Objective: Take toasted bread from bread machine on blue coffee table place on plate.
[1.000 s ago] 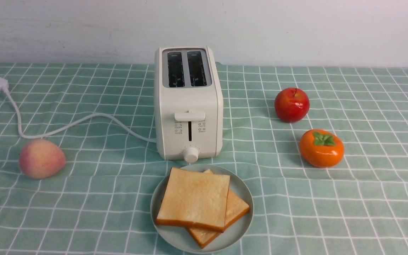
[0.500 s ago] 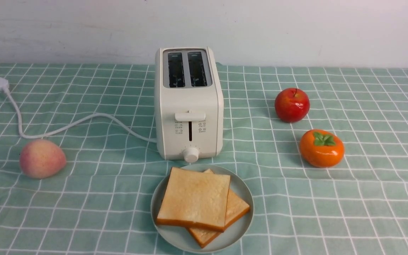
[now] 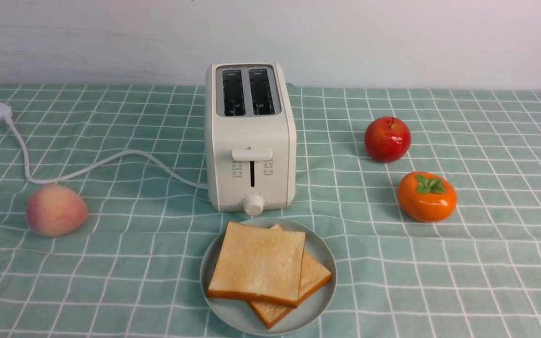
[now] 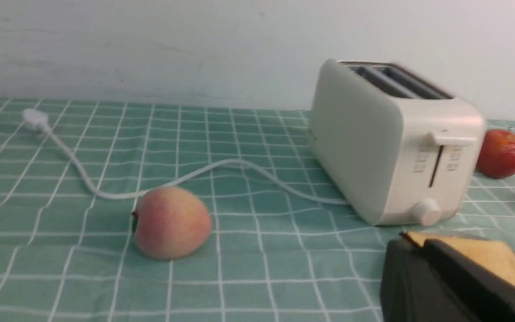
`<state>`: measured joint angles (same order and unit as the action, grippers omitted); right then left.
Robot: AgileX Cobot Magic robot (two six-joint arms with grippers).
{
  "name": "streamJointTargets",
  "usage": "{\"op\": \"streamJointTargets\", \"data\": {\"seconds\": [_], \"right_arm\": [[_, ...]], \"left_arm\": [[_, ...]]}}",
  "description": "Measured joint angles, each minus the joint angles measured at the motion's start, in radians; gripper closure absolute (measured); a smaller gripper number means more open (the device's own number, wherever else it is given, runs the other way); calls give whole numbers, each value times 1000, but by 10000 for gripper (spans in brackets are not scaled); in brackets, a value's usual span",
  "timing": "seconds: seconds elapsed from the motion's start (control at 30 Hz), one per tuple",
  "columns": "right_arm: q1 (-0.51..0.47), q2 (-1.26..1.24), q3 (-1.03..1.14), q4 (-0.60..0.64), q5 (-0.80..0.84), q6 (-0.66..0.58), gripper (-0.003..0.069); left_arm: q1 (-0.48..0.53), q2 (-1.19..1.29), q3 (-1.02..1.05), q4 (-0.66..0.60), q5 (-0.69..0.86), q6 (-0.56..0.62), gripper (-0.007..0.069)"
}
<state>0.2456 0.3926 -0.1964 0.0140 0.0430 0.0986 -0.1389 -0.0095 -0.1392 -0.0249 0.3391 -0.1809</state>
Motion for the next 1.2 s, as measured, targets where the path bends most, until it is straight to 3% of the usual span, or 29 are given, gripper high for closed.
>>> {"op": "streamJointTargets", "data": {"seconds": [0.13, 0.33, 0.8, 1.2], "right_arm": [[0, 0, 0, -1, 0, 0, 538], [0, 0, 0, -1, 0, 1, 531], [0, 0, 0, -1, 0, 1, 517], [0, 0, 0, -1, 0, 1, 501]], "left_arm": [[1, -1, 141, 42, -8, -77, 588], [2, -1, 170, 47, 65, -130, 587], [2, -1, 170, 48, 64, -137, 587], [90, -1, 170, 47, 63, -137, 568]]}}
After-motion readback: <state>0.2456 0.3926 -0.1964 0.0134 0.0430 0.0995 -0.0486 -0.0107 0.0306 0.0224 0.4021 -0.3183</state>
